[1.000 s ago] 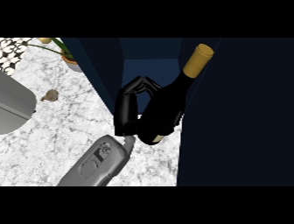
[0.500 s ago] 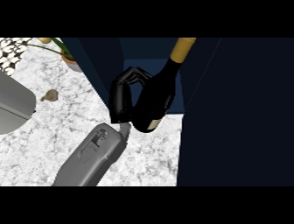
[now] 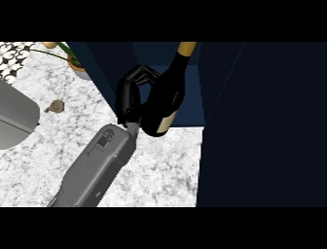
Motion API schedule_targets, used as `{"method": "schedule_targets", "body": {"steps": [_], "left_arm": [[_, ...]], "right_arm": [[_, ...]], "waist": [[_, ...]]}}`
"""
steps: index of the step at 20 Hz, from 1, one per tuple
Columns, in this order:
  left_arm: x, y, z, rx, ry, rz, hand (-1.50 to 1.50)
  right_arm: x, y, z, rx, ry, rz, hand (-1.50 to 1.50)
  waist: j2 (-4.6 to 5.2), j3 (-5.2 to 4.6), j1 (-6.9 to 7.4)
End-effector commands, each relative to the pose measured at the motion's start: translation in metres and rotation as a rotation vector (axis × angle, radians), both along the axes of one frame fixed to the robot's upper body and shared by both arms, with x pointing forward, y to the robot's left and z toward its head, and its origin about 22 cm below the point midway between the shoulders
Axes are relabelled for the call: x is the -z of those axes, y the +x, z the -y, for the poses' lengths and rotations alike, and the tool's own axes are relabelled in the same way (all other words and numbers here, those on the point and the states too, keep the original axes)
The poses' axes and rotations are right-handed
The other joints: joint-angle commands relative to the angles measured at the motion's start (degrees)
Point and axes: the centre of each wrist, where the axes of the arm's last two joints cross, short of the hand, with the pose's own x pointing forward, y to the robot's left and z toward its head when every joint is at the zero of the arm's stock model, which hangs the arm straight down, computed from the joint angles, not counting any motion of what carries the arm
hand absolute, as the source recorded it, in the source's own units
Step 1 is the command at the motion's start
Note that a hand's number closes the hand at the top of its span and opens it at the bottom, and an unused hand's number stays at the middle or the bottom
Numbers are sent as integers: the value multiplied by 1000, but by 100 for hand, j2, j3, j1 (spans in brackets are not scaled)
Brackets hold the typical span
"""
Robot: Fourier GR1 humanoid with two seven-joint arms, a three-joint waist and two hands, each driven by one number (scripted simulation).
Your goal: Pick up the wine, place it into the cabinet and close the cabinet
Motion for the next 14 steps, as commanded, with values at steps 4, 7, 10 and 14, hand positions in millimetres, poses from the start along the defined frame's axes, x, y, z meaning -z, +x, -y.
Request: {"method": "schedule_targets", "body": {"steps": [4,7,10,14], "left_arm": [[-8,29,-8,-12,17,-47,150],[-17,38,4,-22,28,-57,150],[-2,35,1,-29,39,-66,150],[-6,48,5,-79,96,13,150]], "right_arm": [[-5,-28,-2,-31,48,40,-150],[-4,-25,-11,-70,58,31,-150],[-16,-17,0,-58,35,32,-150],[-15,0,-2,-70,57,46,-150]], "waist": [[8,1,-8],[13,0,-35],[14,-1,-19],[44,-2,-99]]}}
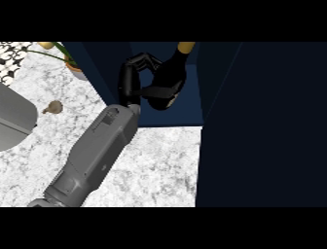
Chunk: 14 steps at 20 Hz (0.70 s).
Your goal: Pick up the wine, place it into the cabinet and close the cabinet
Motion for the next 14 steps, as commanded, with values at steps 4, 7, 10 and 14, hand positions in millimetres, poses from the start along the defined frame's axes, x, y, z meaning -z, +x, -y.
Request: {"method": "schedule_targets", "body": {"steps": [4,7,10,14], "left_arm": [[-5,18,1,-69,57,75,150],[-3,17,1,-102,60,62,150],[-13,29,-7,-89,45,63,150],[-23,40,-19,-93,-18,8,150]], "right_arm": [[-5,-16,1,-38,45,36,-150],[-4,-31,9,-58,16,33,-150],[1,-21,5,-60,23,32,-150],[7,-19,-2,-62,42,17,-150]], "waist": [[20,-1,-44],[5,2,-68],[19,1,-31],[44,0,-90]]}}
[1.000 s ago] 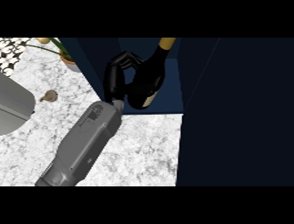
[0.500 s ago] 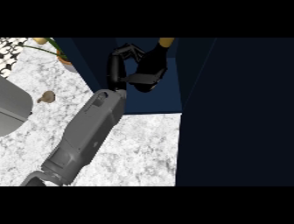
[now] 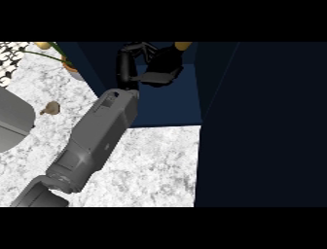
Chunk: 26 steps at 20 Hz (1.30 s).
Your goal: Pick up the wine, place it into the cabinet and close the cabinet
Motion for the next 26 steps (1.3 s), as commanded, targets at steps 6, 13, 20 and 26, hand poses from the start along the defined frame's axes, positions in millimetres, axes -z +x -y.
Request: {"method": "schedule_targets", "body": {"steps": [6,13,20,26], "left_arm": [[11,2,-7,-37,-181,-65,150],[23,0,-21,-45,-190,-62,150],[25,-1,-15,-71,-132,-72,150],[22,5,-40,-96,-65,-92,-150]], "right_arm": [[-13,-13,-3,-38,22,38,-150],[-16,-18,3,-43,36,53,-150],[-12,-3,-7,-50,19,45,-150],[-21,-7,-1,-49,18,68,-150]], "waist": [[35,-6,-71],[51,-5,-103],[71,-6,-108],[53,-5,-75]]}}
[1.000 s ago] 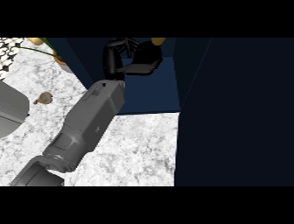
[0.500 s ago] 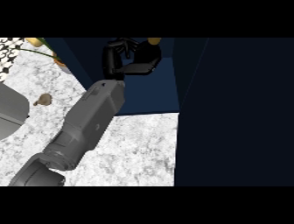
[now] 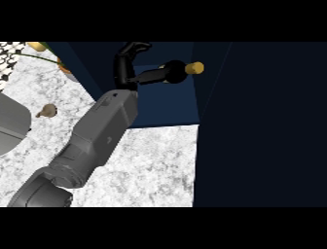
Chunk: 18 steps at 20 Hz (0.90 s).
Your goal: Pick up the wine, place it into the cabinet and close the cabinet
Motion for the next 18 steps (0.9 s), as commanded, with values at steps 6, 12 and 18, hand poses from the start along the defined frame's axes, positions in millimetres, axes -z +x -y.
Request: {"method": "schedule_targets", "body": {"steps": [6,12,18], "left_arm": [[5,2,-21,-73,101,-59,-150],[39,-15,-31,-87,137,-77,-150],[50,-22,-36,-98,100,-25,-150]], "right_arm": [[-3,-15,-2,-32,39,20,-150],[0,-18,4,-26,22,6,-150],[-7,-7,-4,-40,23,29,-150]], "waist": [[76,-31,-76],[66,-29,-60],[96,-39,-34]]}}
